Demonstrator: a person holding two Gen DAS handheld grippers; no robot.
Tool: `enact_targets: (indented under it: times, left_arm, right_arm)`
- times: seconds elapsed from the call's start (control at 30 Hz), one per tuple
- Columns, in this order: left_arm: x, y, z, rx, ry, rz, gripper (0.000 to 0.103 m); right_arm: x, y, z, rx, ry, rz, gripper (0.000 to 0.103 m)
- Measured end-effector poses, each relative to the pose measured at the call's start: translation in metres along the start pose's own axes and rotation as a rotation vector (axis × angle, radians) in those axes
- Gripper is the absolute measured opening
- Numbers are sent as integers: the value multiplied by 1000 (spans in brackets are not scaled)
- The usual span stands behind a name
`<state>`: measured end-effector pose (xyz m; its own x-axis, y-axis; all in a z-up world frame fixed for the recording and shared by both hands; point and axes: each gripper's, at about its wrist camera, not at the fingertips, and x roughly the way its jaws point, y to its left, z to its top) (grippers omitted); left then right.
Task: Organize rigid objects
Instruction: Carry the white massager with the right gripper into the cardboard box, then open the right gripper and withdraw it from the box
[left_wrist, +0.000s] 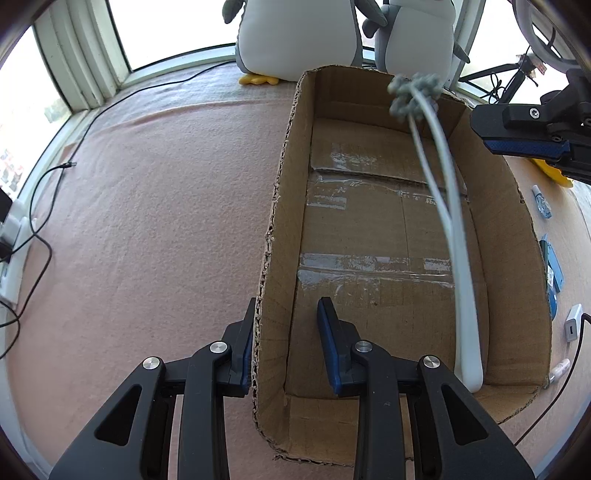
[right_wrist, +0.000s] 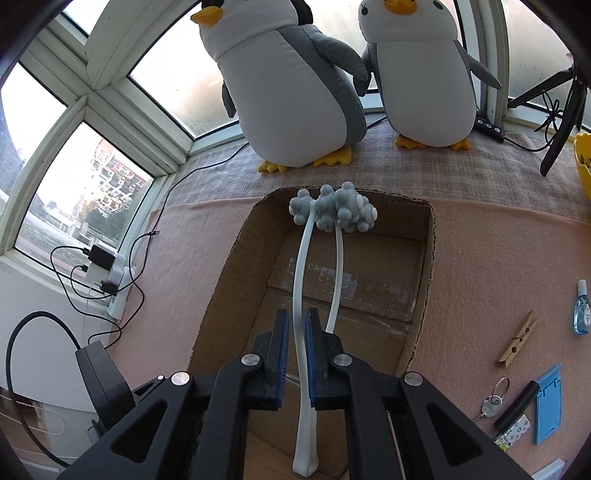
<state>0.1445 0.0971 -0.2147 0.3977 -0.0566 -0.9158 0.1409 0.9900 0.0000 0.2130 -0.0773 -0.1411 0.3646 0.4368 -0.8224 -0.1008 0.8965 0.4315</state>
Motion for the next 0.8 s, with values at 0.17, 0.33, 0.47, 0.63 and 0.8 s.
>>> enact_targets:
  times: [0.17, 0.33, 0.47, 0.63, 0.8]
  left_arm:
    - [0, -2, -1, 1, -3, 4, 28]
    - [-1, -1, -1, 4, -3, 5, 28]
    - [-1, -2, -2, 10, -6, 8, 28]
    - [-1, -2, -3, 15, -8, 6, 28]
    - [-2, -3, -3, 24, -10, 3, 28]
  right_arm:
    - [-15, 2, -3, -11, -32, -15, 35]
    - [-55, 2, -10, -15, -94, -6, 35]
    - [-110, -1, -18, -10, -166, 4, 35]
    - [-192, -6, -33, -22, -274, -44, 35]
    - [-259, -23, -57, 5, -356, -115, 35]
